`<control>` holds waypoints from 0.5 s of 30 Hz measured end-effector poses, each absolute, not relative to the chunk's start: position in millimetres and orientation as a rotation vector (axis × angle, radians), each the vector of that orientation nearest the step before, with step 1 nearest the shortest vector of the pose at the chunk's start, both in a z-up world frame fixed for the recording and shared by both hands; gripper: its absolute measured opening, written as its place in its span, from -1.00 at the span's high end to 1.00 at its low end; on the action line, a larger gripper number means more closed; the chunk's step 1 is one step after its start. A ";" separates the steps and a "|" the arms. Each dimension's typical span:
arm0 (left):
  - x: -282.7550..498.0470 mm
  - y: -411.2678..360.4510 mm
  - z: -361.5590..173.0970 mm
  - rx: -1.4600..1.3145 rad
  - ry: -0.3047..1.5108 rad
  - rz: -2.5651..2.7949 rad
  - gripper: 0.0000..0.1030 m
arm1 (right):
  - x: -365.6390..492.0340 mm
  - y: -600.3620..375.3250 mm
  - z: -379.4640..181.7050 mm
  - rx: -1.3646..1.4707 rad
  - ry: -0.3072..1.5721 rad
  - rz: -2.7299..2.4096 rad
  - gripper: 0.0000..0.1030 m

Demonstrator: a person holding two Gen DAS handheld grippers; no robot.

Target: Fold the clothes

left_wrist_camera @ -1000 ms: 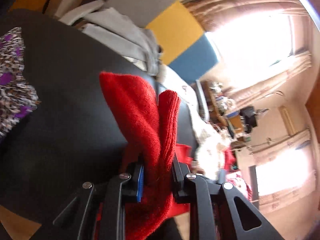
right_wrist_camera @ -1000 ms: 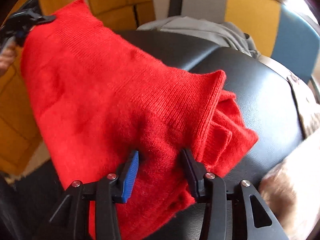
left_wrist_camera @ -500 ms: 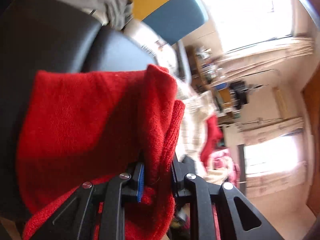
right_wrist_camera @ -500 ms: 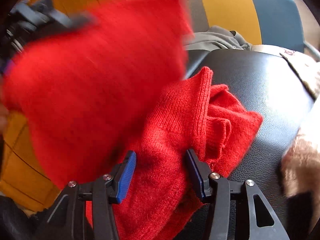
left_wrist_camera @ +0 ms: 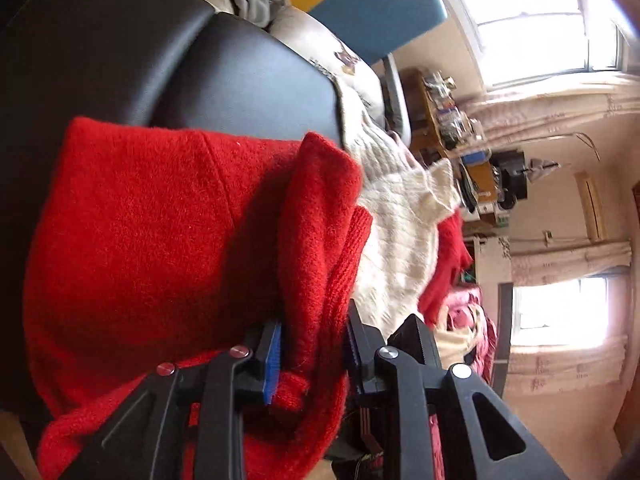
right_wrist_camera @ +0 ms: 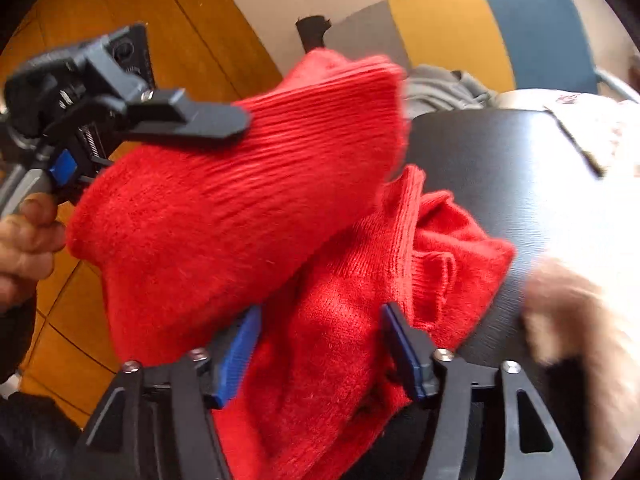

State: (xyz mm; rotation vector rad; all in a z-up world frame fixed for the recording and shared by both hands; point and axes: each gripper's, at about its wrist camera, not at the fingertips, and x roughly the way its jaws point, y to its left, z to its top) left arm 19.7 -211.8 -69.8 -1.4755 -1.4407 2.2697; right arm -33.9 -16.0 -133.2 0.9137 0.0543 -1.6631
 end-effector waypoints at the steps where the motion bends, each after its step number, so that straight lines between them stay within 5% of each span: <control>1: 18.7 -209.9 -68.8 -1.479 -1.426 2.255 0.51 | -34.5 -8.4 -130.3 0.916 0.060 -1.680 -0.44; 12: 5.3 -186.5 -85.3 -1.536 -1.607 1.964 0.43 | -11.7 70.3 -69.7 0.879 0.123 -1.814 -0.49; 15: -12.4 -167.2 -78.2 -1.607 -1.532 1.973 0.43 | 7.2 71.5 -47.3 0.838 0.145 -1.792 -0.49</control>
